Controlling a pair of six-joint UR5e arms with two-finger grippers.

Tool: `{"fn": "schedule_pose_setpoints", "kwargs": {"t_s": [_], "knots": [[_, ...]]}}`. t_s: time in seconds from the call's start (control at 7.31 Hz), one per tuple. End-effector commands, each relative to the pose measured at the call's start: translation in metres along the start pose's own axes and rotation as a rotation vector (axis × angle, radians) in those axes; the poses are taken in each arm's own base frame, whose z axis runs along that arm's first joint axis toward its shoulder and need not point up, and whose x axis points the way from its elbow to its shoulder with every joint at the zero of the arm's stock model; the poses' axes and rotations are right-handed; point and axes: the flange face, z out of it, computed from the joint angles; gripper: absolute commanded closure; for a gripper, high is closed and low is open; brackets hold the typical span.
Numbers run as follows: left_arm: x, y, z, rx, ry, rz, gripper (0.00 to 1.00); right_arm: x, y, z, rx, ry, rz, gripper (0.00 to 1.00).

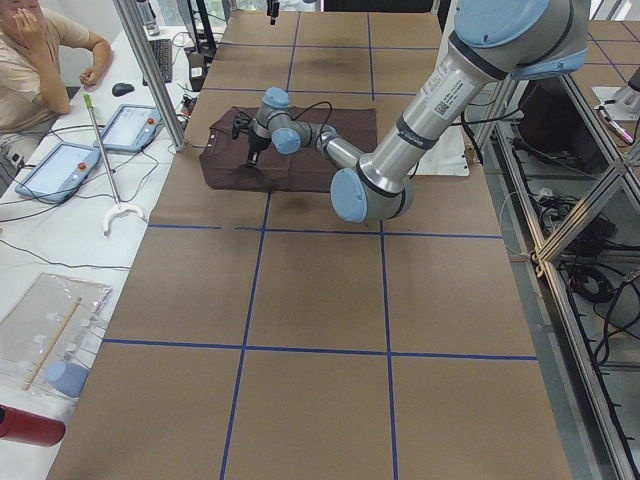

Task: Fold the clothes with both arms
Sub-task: 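Fold the sleeve inward across the shirt body with the left gripper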

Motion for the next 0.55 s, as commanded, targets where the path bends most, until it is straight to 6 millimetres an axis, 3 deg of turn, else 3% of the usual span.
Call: {"fn": "schedule_pose_setpoints", "kwargs": {"t_s": [0.0,0.14,0.27,0.41], "knots": [[0.007,0.000,-0.006,-0.001,0.015,0.018,0.00,-0.003,-0.001,-0.001,0.005,-0.004,0.013,0.00],[0.012,0.000,-0.022,0.009,0.047,0.032,0.00,-0.020,0.002,-0.008,0.018,-0.017,0.055,0.00],[0.013,0.005,-0.037,-0.024,0.070,0.047,0.00,-0.070,0.016,-0.008,0.019,-0.052,0.130,0.00],[-0.002,0.016,-0.060,-0.032,0.095,0.068,0.00,-0.130,0.024,-0.026,0.042,-0.107,0.186,0.00]]}}
